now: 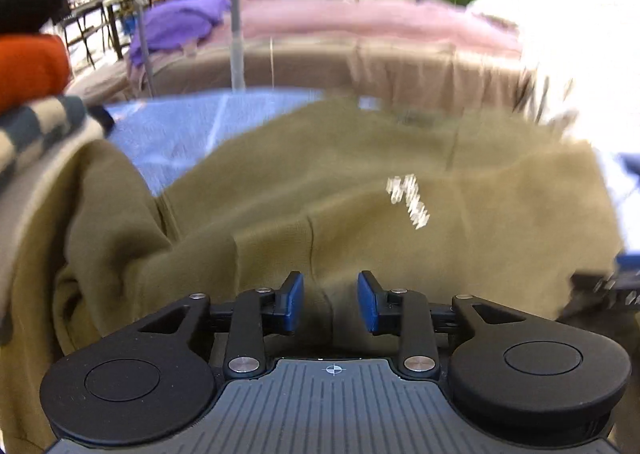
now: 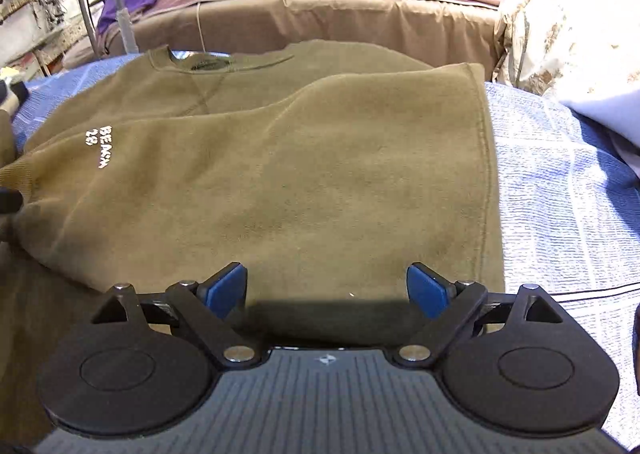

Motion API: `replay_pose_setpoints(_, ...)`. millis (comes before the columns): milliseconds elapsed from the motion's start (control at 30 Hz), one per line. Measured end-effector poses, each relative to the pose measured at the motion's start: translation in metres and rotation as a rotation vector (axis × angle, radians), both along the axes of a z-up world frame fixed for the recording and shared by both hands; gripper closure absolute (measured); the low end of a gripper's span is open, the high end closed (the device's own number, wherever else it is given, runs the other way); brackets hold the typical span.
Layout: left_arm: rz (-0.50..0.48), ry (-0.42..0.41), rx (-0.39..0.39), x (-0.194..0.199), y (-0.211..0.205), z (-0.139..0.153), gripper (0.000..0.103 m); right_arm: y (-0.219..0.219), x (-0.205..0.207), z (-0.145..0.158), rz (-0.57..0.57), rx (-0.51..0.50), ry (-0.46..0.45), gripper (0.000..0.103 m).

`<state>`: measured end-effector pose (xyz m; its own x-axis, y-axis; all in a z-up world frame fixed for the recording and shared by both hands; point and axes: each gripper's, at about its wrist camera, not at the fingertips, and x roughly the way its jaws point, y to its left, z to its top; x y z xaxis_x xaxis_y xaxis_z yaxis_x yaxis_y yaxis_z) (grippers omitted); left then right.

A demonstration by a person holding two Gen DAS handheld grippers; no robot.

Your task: Fold small clothes

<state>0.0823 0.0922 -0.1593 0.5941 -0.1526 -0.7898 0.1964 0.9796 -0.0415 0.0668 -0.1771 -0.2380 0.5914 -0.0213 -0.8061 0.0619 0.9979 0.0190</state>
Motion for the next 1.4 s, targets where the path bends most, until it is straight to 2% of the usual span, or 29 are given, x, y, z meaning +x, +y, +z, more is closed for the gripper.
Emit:
replay_pose_setpoints(33,0.006,0.035,0.015,0.005,-0.002,-0.01,0.006,0.004,0.005,-0.004,-0.007,-0.01,0.013,0.003)
replay_pose_setpoints(67,0.006,0.055,0.033,0.009,-0.004,-0.02,0.006,0.011,0.017,-0.007,-0.017,-0.03,0.035,0.0)
replay_pose_setpoints(133,-0.01,0.024,0.061,0.01,-0.008,-0.027,0.0,0.021,0.03,-0.016,-0.018,-0.076,0.06,0.0)
replay_pose_setpoints(200,-0.022,0.026,0.075,0.012,-0.01,-0.025,0.0,0.025,0.03,-0.016,-0.027,-0.079,0.055,0.0)
replay_pose_setpoints(267,-0.011,0.042,0.037,0.01,-0.005,-0.016,0.0,0.024,0.03,-0.011,-0.029,-0.073,0.062,0.0)
replay_pose_setpoints(367,0.049,-0.022,-0.033,-0.014,0.013,0.009,0.0,0.027,0.019,0.006,-0.04,-0.101,0.018,0.002)
replay_pose_setpoints(500,0.252,-0.123,-0.124,-0.076,0.064,0.035,0.0,0.042,-0.01,0.033,0.1,-0.066,-0.043,0.002)
replay_pose_setpoints(667,0.549,-0.103,-0.057,-0.146,0.136,0.032,0.0,0.061,-0.047,0.054,0.202,0.02,-0.009,0.002)
replay_pose_setpoints(767,0.697,-0.029,-0.086,-0.164,0.173,0.021,0.0,0.073,-0.062,0.06,0.228,0.055,0.021,0.002)
replay_pose_setpoints(833,0.787,-0.047,-0.116,-0.173,0.188,0.017,0.0,0.081,-0.072,0.063,0.243,0.072,0.035,0.002)
replay_pose_setpoints(900,0.811,-0.072,-0.141,-0.175,0.196,0.009,0.0,0.088,-0.083,0.068,0.242,0.096,0.05,0.002)
replay_pose_setpoints(1033,0.802,-0.03,-0.152,-0.157,0.208,-0.015,0.0,0.095,-0.111,0.071,0.228,0.141,0.095,0.002)
replay_pose_setpoints(1133,0.839,-0.022,-0.149,-0.144,0.211,-0.027,0.0,0.095,-0.131,0.073,0.211,0.157,0.117,0.002)
replay_pose_setpoints(1167,0.843,-0.031,-0.149,-0.142,0.21,-0.028,0.005,0.095,-0.136,0.073,0.203,0.159,0.12,0.002)
replay_pose_setpoints(1200,0.83,-0.025,-0.16,-0.138,0.209,-0.029,0.034,0.095,-0.138,0.073,0.19,0.162,0.122,0.002)
replay_pose_setpoints(1233,0.817,-0.013,-0.183,-0.134,0.21,-0.031,0.04,0.093,-0.138,0.072,0.18,0.168,0.127,0.002)
replay_pose_setpoints(1333,0.813,-0.037,-0.212,-0.136,0.209,-0.022,0.043,0.087,-0.135,0.07,0.135,0.184,0.124,0.003)
replay_pose_setpoints(1400,0.8,-0.079,-0.235,-0.141,0.208,-0.006,0.044,0.082,-0.132,0.069,0.101,0.204,0.118,0.003)
